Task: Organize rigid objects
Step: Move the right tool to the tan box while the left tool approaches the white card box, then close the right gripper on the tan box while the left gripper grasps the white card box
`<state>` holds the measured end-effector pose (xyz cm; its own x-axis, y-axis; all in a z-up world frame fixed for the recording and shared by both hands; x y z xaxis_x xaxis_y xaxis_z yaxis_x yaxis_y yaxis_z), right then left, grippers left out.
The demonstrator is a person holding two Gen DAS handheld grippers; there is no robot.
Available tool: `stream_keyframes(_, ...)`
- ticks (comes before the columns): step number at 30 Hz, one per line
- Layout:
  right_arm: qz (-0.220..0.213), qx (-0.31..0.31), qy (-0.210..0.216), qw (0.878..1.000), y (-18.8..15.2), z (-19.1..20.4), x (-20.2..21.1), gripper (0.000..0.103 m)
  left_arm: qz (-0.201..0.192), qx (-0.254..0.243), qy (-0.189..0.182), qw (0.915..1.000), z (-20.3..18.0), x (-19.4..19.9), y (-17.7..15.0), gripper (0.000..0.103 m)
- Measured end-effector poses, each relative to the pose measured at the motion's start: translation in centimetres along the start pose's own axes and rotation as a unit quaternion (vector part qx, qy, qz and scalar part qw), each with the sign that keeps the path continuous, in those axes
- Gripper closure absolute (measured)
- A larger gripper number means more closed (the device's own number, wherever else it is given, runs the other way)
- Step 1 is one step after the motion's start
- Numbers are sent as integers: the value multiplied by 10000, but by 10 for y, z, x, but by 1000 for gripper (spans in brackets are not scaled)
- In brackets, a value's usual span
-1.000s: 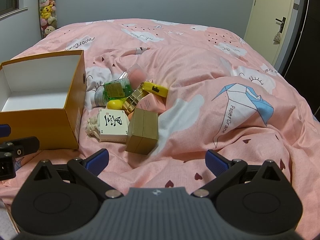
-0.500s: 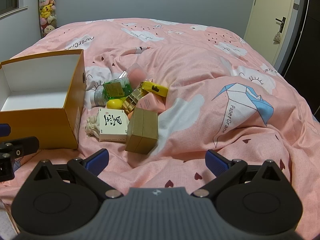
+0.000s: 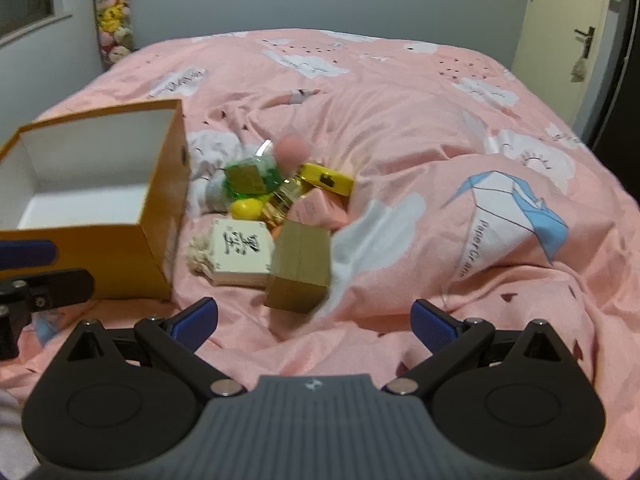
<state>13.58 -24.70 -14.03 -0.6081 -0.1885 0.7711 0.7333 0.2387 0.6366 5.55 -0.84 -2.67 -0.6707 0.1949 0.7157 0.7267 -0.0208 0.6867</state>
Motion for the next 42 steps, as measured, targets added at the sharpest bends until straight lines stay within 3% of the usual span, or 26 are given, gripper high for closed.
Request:
stream_keyframes(3,28,4,157,9999,6,-3,-3,2,47,-122,-224,9997,-1,-6,9,45)
stream_keyframes(5,107,-36,276,9996,9,-6,-7,3,110,-206,-360,9991,-3,-12,15,56)
stream_keyframes(9,242,-103,418,9988,17,-12,-15,4,228,-500,-431,9976,-7,-25,29,65)
stream_keyframes(12,321,-106,525,9981,24,-16,-22,16,384,-872,-516,9941,-12,-37,41,72)
stream_keyframes(15,430,-140,628,9970,30,-18,-32,21,601,-1416,-626,9861,-19,-48,49,78)
stream_keyframes(16,477,-146,666,9965,32,-18,-37,27,668,-1604,-612,9829,-22,-52,52,80)
stream_keyframes(23,768,-299,876,9927,38,-17,-66,37,1211,-2447,-563,9604,-31,-78,67,79)
stream_keyframes(25,811,-324,920,9919,40,-17,-73,38,1432,-2709,-514,9505,-33,-89,72,73)
stream_keyframes(27,848,-359,936,9913,42,-17,-79,38,1602,-2967,-497,9401,-34,-98,75,56)
stream_keyframes(29,899,-398,974,9904,43,-18,-86,37,1727,-3261,-519,9280,-35,-107,77,32)
stream_keyframes(33,1021,-493,1107,9874,43,-18,-100,40,1980,-3710,-534,9057,-36,-125,81,25)
stream_keyframes(37,1155,-605,1211,9840,40,-21,-113,57,2446,-3889,-656,8858,-36,-147,82,20)
stream_keyframes(42,1198,-817,1344,9803,37,-25,-124,57,2894,-4022,-753,8653,-39,-176,81,15)
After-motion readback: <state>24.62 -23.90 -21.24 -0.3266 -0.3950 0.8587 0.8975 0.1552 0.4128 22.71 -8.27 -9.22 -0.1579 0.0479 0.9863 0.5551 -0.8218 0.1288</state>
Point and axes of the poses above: each gripper's, at about its wrist camera, not at the fingertips, and x roughly against the way its jaws point, z to its left, y to its top, the point moved 5 cm from there along -x, roughly the way its jaws point, and after that the axes turned 4 degrees about z, right-handed, at the moved point
